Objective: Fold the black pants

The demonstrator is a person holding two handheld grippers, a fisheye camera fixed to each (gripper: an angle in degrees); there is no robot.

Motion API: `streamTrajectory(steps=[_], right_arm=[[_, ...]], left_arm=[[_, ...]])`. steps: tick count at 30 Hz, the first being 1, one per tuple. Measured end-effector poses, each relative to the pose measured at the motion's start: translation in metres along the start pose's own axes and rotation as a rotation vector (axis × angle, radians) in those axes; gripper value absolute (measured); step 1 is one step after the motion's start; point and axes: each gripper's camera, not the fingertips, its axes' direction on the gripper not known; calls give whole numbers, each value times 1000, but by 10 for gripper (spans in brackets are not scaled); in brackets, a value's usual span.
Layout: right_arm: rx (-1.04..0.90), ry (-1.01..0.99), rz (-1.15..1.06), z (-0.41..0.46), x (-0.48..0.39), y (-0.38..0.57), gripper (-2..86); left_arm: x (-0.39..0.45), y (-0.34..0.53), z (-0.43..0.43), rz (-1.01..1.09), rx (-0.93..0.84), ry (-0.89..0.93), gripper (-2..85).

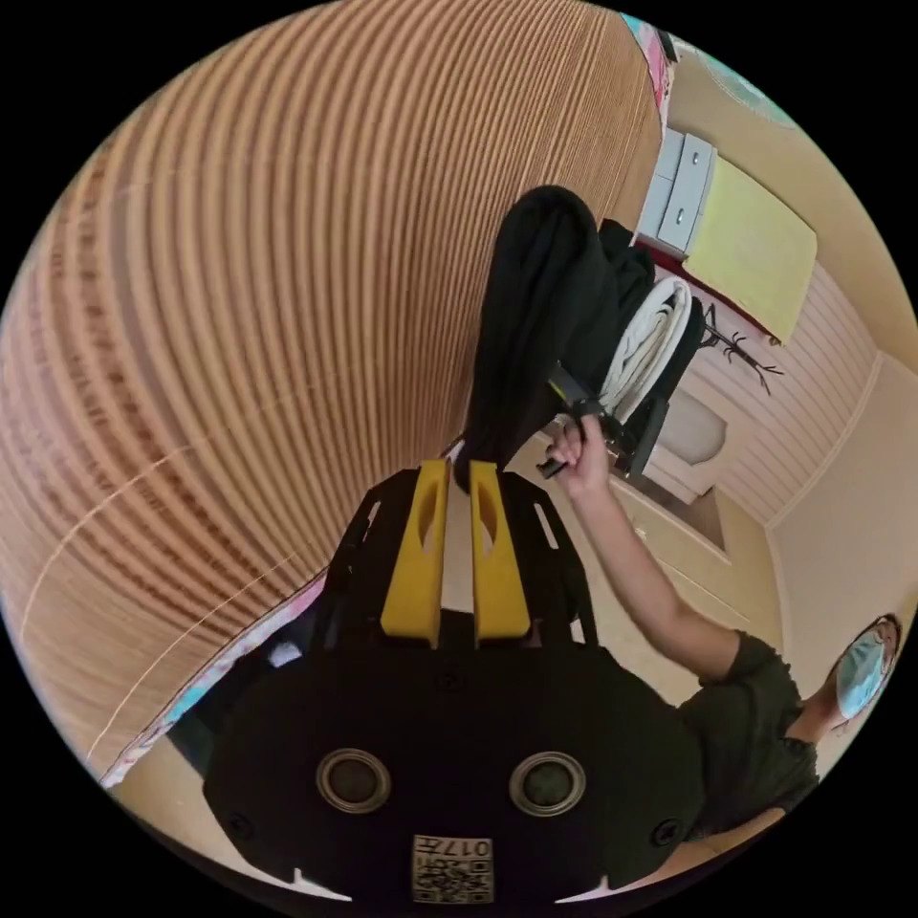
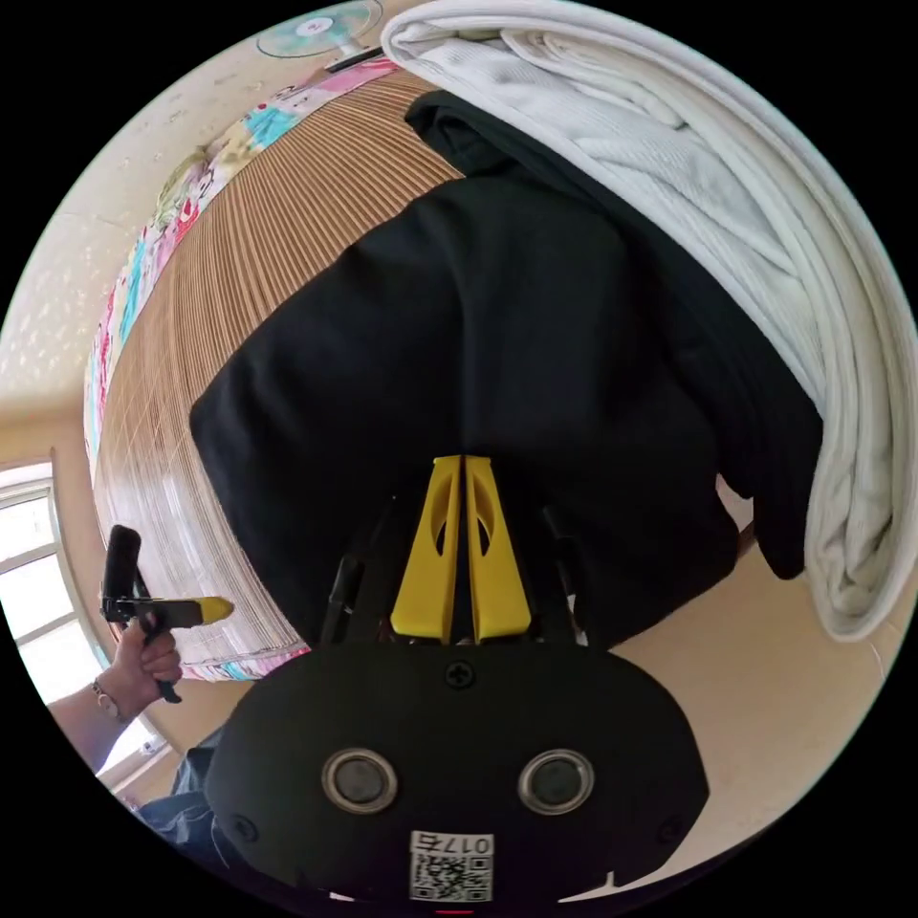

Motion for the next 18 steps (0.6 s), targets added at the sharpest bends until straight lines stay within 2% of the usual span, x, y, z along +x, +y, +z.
streamTrajectory(steps=[3,6,10,14,16,18], right_arm=[[-145,-93,49,-3,9,-31,2],[-251,-111,71,-13,7,-50,2],[-277,127,21,-24,-38,-33,1],[-345,335,51,-20,-86,0,2],[-414,404,5,-12,-123,25,2],[-422,385,-50,-11,-149,43,2]], left_arm=[[-33,57,-66,-87,9,-234,14],[-76,129,-115,-246,62,-323,-3],[-121,226,-137,-409,212,-220,-7],[-156,321,-110,-506,367,-71,0],[-167,346,-89,-531,364,-67,14],[-177,367,-72,-586,332,-161,48]])
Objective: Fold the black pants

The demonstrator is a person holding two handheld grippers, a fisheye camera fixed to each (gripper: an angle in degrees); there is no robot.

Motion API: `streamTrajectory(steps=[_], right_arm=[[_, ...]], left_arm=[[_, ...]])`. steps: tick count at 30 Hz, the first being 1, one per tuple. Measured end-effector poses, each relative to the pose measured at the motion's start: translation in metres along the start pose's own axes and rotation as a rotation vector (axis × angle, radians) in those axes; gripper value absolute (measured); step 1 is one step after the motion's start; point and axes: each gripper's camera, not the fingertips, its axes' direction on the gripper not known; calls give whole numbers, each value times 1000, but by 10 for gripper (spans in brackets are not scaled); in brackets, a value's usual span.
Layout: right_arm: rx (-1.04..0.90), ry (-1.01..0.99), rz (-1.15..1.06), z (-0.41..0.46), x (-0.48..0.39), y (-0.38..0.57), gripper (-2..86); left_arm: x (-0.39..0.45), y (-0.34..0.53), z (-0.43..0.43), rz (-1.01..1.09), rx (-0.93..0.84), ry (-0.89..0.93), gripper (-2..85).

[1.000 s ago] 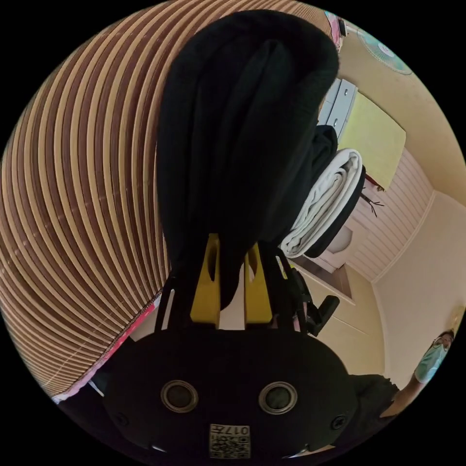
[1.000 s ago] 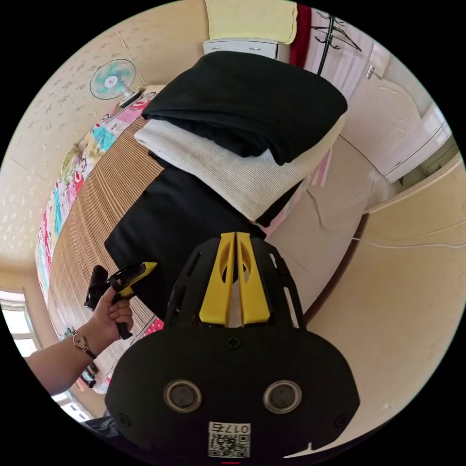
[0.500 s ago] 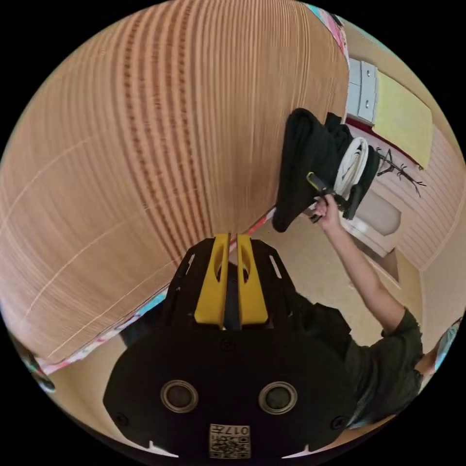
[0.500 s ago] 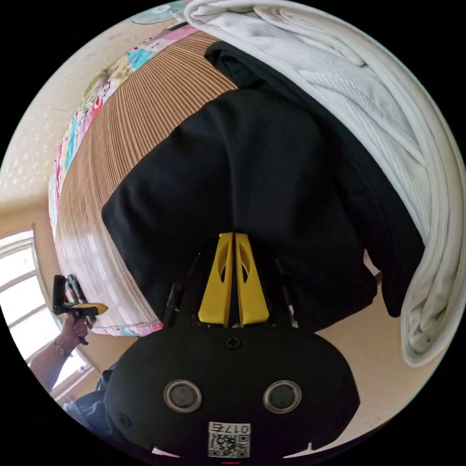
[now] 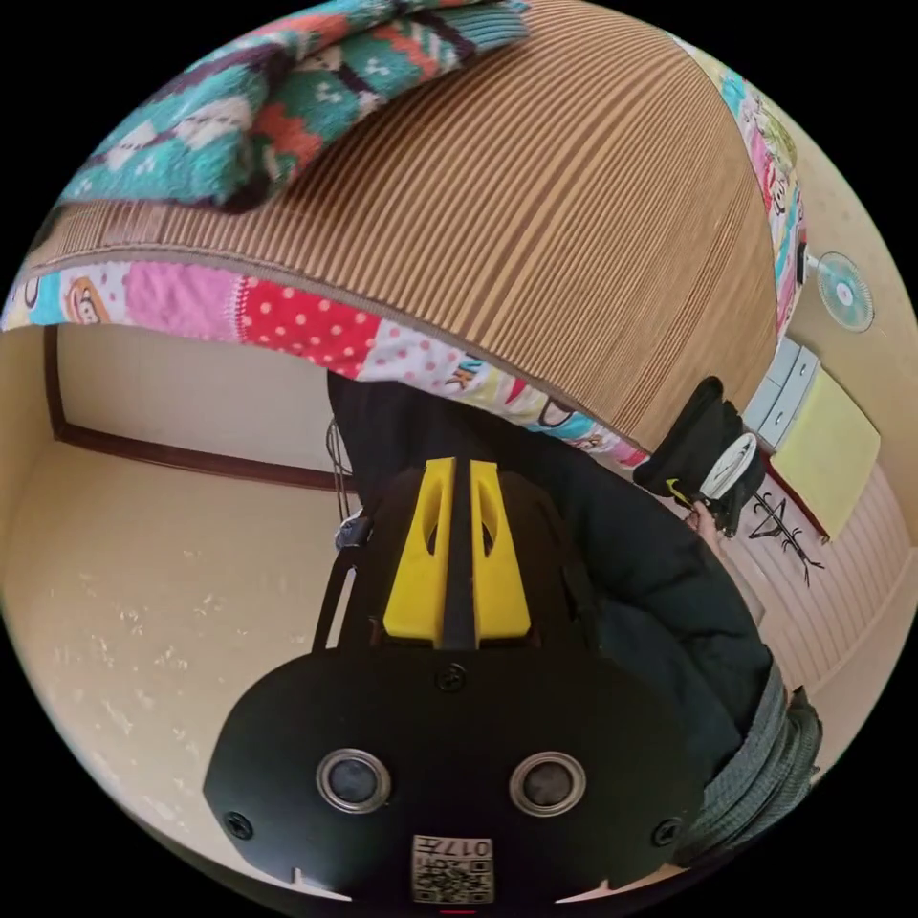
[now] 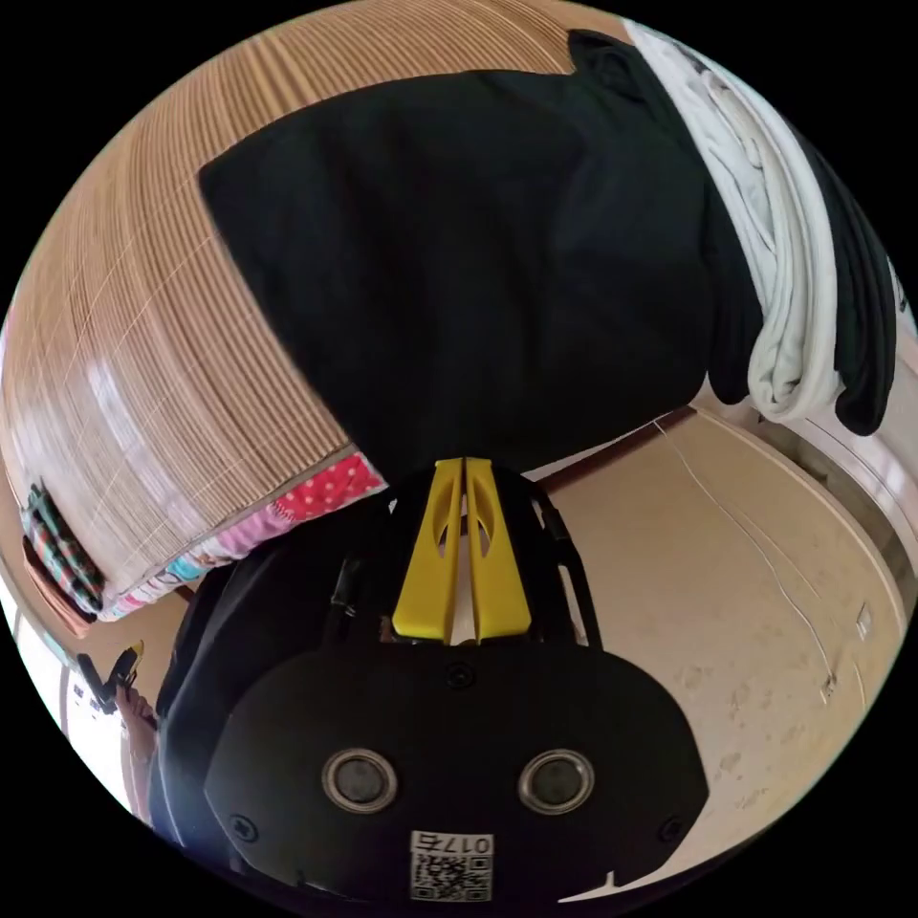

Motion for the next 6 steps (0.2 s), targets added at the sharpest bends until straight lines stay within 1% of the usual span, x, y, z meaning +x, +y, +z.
streamTrajectory(steps=[1,3,5,6], right_arm=[[9,-10,-31,-2,-14,11,2],[24,-30,-71,-4,-31,24,2],[28,-49,-98,-5,-42,35,3],[36,-57,-102,-7,-46,44,3]], left_arm=[[-3,3,0,-13,11,-54,53],[-5,4,-8,12,74,-223,73],[-1,-4,-21,57,122,-277,80],[3,-9,-37,89,184,-300,86]])
